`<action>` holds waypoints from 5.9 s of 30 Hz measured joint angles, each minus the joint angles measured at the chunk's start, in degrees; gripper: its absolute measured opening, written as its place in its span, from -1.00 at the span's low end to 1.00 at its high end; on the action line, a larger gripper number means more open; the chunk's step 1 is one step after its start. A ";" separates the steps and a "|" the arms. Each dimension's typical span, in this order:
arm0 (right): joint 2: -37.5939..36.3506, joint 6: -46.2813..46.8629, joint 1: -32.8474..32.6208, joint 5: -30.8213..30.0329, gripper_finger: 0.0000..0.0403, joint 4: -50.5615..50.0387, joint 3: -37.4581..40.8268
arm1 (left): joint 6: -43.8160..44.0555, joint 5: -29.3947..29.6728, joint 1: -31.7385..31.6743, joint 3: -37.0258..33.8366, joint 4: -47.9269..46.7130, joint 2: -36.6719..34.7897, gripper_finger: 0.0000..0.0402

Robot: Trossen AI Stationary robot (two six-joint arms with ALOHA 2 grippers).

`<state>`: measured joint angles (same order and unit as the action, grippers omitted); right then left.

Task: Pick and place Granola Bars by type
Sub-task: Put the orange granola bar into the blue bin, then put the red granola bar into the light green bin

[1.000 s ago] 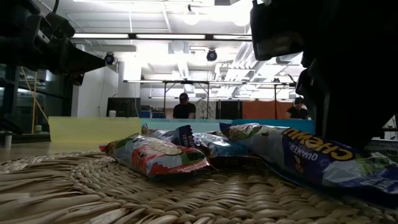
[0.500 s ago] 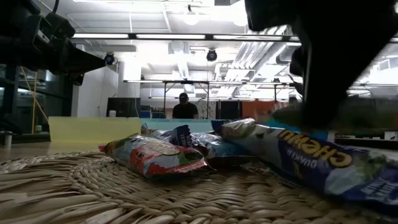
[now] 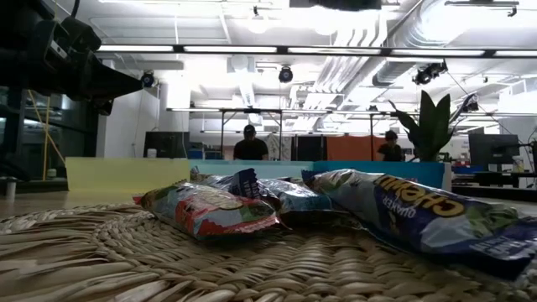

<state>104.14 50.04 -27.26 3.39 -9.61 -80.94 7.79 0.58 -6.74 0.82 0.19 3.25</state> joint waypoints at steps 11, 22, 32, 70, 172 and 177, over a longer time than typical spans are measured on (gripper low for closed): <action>-1.25 -9.57 5.29 16.24 -0.61 42.10 -0.12 | 0.00 0.00 0.00 0.02 0.00 -0.01 -1.00; -1.27 -14.27 7.68 17.95 -0.61 49.61 -0.12 | 0.00 0.00 0.00 0.02 0.01 0.00 -1.00; -1.27 -23.81 12.40 12.28 -0.61 57.44 -0.12 | 0.00 0.00 0.00 0.01 0.00 -0.02 -1.00; -21.20 -45.95 36.18 -62.03 -0.61 4.50 -0.10 | -0.01 -0.01 0.00 0.01 0.00 -0.01 -1.00; -28.07 -22.14 66.89 10.31 -0.19 24.69 34.50 | 0.00 0.00 0.00 0.02 0.00 0.00 -1.00; -32.27 -22.71 63.19 10.54 -0.19 28.85 34.48 | -0.01 0.00 0.00 0.02 0.02 0.00 -1.00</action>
<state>71.87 27.33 35.94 13.93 19.24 -46.46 7.78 0.58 -6.74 0.84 0.21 3.25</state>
